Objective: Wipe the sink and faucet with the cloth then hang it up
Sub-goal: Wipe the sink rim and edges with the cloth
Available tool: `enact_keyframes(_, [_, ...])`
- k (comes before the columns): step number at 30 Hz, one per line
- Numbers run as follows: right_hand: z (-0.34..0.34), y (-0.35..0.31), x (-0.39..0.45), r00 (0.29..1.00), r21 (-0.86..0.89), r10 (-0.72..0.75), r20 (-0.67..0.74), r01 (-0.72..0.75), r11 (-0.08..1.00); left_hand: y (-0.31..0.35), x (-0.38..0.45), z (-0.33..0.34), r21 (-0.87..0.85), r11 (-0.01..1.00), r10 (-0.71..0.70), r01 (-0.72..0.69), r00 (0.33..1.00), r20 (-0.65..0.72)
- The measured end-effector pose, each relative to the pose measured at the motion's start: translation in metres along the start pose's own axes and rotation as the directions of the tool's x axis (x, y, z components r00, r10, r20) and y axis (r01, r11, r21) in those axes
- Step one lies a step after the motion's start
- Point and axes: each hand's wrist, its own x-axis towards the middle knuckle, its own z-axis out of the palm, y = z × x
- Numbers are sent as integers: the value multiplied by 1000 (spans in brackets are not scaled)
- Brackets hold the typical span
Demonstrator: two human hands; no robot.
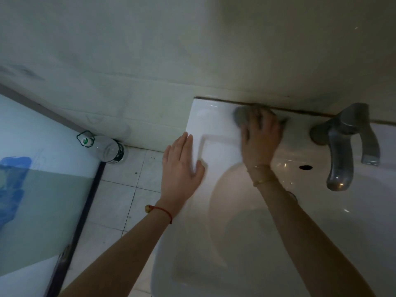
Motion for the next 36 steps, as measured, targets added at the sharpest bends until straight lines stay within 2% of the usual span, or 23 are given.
enact_keyframes(1, [7, -24, 4, 988, 33, -153, 33, 152, 988, 0, 0, 1, 5, 1000, 3, -3, 1000, -6])
enact_keyframes(3, [13, -57, 7, 908, 98, -413, 67, 406, 909, -2, 0, 2, 14, 1000, 6, -6, 1000, -24])
enact_keyframes(6, [4, -44, 12, 839, 158, -534, 107, 516, 842, -5, 0, 2, 21, 1000, 16, -16, 999, -41])
enact_keyframes(8, [-2, -3, 9, 879, 147, -468, 91, 453, 879, -5, 1, 2, 25, 999, 21, -20, 999, -40])
enact_keyframes(11, [-14, 58, -2, 974, 108, -226, 28, 222, 969, -5, 0, 2, 27, 1000, 17, -16, 1000, -25])
enact_keyframes(13, [-12, 61, -6, 998, 63, -49, -32, 51, 997, -3, 0, 2, 38, 999, 16, -15, 999, -30])
enact_keyframes(15, [-5, 34, -2, 993, 31, 83, -80, -81, 996, -3, 0, 2, 40, 999, 21, -19, 999, -32])
enact_keyframes(16, [-1, 17, 1, 995, 26, 74, -74, -72, 997, -3, 0, 2, 39, 999, 22, -21, 999, -30])
enact_keyframes(19, [8, -26, 3, 988, 94, -150, 39, 146, 985, -5, 1, 2, 48, 999, 20, -19, 999, -33])
enact_keyframes(21, [10, -40, -3, 972, 124, -236, 21, 231, 965, -4, 1, 1, 46, 999, 11, -9, 1000, -25])
enact_keyframes(27, [0, -26, -29, 912, 80, -411, 5, 409, 909, -3, 0, -1, 33, 999, 14, -13, 1000, -7])
enact_keyframes(30, [-16, -33, -60, 929, 150, -360, 88, 345, 927, -4, 0, -2, 33, 999, 10, -9, 1000, -2])
enact_keyframes(32, [-31, -29, -84, 945, 240, -284, 164, 241, 940, -4, -1, -3, 46, 999, 18, -19, 1000, 14])
enact_keyframes(36, [-73, 11, -134, 948, 410, 30, 317, -166, 897, 1, -9, -12, 71, 995, 63, -67, 996, 54])
